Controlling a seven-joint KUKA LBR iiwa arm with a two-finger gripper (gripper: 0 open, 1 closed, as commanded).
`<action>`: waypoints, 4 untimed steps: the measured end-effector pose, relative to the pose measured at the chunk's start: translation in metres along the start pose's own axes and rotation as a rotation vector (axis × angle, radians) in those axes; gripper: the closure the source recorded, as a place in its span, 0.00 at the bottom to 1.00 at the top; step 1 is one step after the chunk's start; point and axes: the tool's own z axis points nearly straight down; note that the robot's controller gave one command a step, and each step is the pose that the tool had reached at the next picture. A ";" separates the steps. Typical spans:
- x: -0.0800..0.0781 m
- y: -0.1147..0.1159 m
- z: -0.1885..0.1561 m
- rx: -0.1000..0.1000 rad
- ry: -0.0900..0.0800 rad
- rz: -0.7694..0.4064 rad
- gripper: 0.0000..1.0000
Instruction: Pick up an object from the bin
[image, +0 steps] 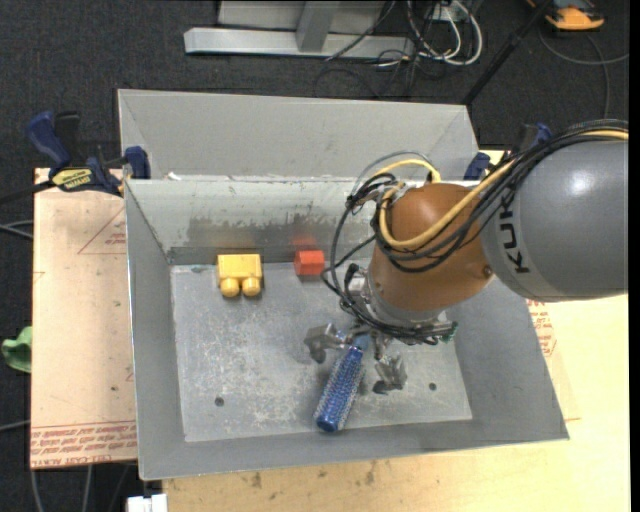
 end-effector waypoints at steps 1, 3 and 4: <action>0.000 0.004 0.036 -0.005 0.003 -0.384 0.00; 0.000 0.005 0.037 -0.004 0.001 -0.379 1.00; -0.002 0.005 -0.031 0.003 -0.002 -0.374 1.00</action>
Offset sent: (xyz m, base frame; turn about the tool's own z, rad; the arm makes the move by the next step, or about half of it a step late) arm -0.0031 0.0013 -0.0351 -0.3870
